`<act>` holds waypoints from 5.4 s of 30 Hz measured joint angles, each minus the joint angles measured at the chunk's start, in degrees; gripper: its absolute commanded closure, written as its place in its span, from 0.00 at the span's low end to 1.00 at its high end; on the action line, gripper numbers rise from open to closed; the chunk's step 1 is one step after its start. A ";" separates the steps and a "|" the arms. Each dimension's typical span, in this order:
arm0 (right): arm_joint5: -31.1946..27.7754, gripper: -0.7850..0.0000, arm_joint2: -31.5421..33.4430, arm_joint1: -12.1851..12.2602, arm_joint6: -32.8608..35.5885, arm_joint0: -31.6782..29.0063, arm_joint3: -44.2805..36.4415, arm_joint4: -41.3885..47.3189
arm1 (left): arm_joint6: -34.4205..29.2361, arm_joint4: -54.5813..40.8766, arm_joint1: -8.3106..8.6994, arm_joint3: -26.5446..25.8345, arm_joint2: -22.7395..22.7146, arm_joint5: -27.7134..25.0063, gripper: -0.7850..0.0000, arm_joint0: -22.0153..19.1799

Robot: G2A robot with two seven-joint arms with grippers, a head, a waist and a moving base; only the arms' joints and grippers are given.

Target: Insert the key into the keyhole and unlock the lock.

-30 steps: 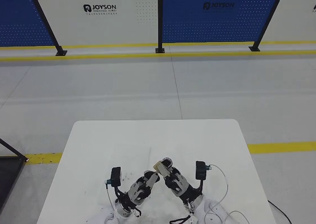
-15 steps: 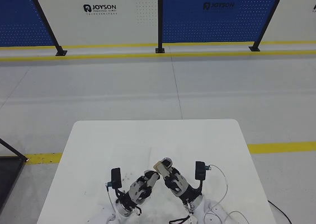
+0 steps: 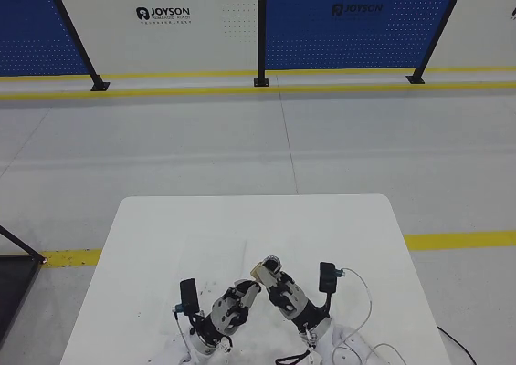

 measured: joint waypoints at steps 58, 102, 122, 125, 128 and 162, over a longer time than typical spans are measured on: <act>-1.03 1.00 0.87 0.51 -0.30 -0.53 -0.99 2.57 | -19.93 -31.24 3.23 -5.20 -0.89 -16.54 0.00 4.86; 0.23 1.00 -0.88 0.45 1.89 0.10 -1.34 2.05 | -51.96 -64.10 5.61 -9.54 -0.19 -16.57 1.00 4.13; 0.97 1.00 -1.19 0.50 1.33 -0.13 -1.54 1.02 | -26.28 -31.35 1.86 -9.99 -3.60 -9.31 1.00 7.79; 1.10 1.00 -1.22 0.52 1.40 -0.16 -1.61 0.92 | -23.17 -28.07 1.39 -9.63 -3.16 -8.18 1.00 7.85; 1.11 1.00 -1.22 0.54 1.40 -0.18 -1.64 0.92 | -20.15 -25.15 1.02 -9.52 -3.24 -6.49 1.00 7.73; 0.73 1.00 -1.23 0.77 1.58 -0.12 -1.80 1.52 | 3.96 6.87 -1.21 -5.69 -1.44 26.61 1.00 6.23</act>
